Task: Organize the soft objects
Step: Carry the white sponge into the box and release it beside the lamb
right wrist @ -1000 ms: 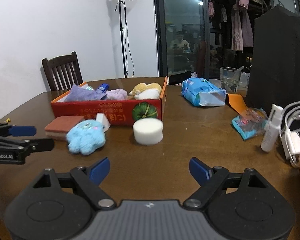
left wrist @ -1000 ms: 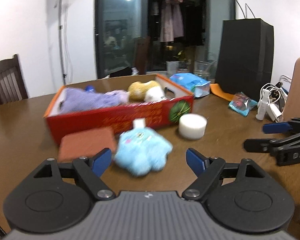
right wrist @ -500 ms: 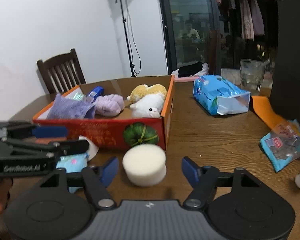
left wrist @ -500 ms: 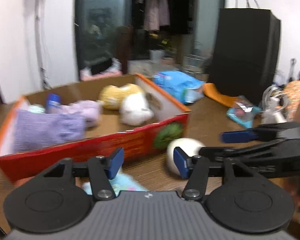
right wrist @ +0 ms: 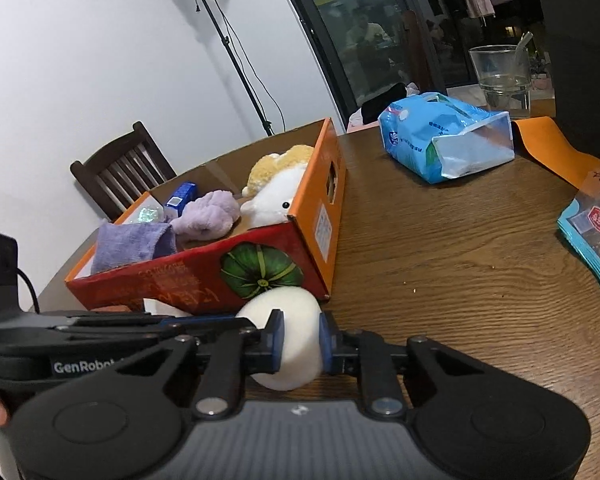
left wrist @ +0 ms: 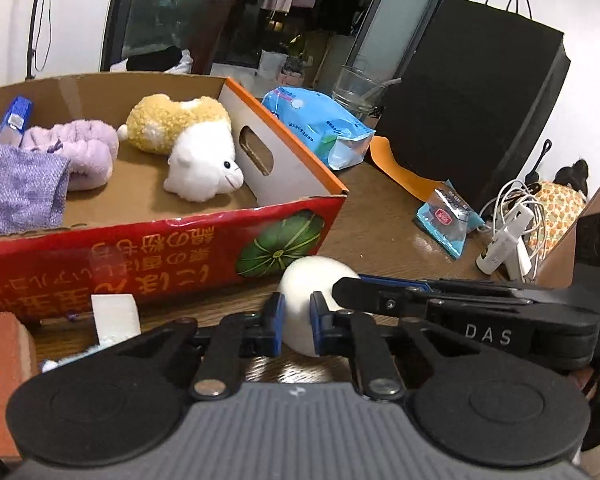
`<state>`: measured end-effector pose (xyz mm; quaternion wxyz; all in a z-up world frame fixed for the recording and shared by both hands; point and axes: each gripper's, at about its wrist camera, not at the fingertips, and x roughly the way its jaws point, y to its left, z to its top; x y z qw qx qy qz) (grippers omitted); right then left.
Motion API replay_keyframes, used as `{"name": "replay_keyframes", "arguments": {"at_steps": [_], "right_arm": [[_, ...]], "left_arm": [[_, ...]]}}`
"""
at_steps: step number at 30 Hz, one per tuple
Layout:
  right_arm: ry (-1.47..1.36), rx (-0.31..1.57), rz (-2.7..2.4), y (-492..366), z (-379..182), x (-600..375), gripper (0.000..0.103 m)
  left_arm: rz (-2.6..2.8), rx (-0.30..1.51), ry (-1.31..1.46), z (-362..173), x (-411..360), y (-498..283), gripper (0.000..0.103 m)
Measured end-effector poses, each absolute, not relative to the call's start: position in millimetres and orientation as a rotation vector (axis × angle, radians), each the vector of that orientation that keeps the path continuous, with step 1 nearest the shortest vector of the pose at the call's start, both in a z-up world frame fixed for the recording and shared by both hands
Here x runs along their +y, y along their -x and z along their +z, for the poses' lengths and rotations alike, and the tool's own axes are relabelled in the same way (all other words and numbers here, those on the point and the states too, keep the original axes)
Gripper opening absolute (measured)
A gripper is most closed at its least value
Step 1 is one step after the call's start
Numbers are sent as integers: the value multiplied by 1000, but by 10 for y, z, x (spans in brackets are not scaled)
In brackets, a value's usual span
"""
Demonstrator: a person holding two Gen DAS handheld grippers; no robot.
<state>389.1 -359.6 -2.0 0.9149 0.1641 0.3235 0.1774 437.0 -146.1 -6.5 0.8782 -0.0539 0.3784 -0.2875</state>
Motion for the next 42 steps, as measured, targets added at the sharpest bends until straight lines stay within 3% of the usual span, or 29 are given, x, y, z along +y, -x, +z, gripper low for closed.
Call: {"name": "replay_keyframes", "arguments": {"at_steps": [5,15,23,34,42], "right_arm": [[-299,668,357,-3749,75,-3535,16],[-355,607,396,-2672,198,-3437,16],[-319,574,406,-2212,358,-3344,16],[-276,528,406,-2264,568,-3268,16],[-231,471,378,-2846,844,-3256,16]], "left_arm": [[-563,766,68,61,-1534,-4074,13],[-546,725,83,221,-1311,-2948,13],[-553,675,106,363,-1210,-2600,13],[-565,620,142,505,-1119,-2741,13],[-571,541,131,712,-1183,-3393,13]]}}
